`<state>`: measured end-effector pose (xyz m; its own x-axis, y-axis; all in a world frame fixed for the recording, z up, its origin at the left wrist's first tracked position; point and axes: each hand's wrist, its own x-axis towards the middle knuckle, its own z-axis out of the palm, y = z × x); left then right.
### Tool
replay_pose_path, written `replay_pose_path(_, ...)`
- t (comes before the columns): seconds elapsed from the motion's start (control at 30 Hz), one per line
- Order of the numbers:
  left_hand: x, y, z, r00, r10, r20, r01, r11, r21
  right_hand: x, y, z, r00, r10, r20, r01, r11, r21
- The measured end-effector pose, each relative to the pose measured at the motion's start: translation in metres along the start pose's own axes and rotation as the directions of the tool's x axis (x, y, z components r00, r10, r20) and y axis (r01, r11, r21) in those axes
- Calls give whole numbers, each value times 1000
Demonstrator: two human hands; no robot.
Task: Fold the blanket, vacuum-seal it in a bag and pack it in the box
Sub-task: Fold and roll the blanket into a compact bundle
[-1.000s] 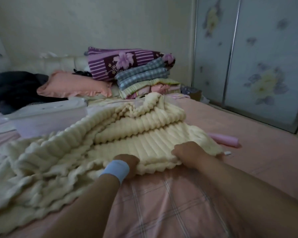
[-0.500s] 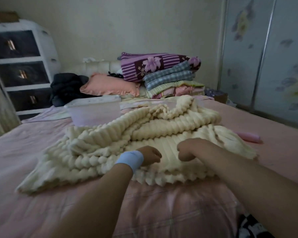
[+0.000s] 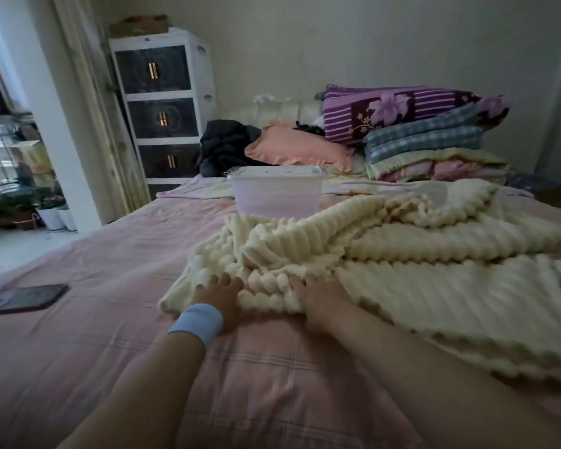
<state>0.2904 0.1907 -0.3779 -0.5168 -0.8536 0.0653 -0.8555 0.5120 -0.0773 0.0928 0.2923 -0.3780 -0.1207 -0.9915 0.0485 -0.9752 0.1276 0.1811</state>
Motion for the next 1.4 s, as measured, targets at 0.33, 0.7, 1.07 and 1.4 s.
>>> replay_pose_path(0.33, 23, -51, 1, 997, 61, 52, -70, 982, 178, 25, -24, 9, 967, 89, -238, -67, 993, 100)
replay_pose_path(0.7, -41, -96, -60, 983, -177, 36, 162, 951, 265, -14, -64, -49, 976, -135, -172, 177, 950, 256)
replay_pose_path(1.07, -77, -63, -22, 893, -38, 448, 52, 998, -21, -45, -79, -32, 948, -210, 238, 216, 976, -2)
replay_pose_path(1.4, -80, -39, -39, 892, -40, 451, -24, 990, 135, -56, -97, -48, 970, -200, 135, 176, 969, 174)
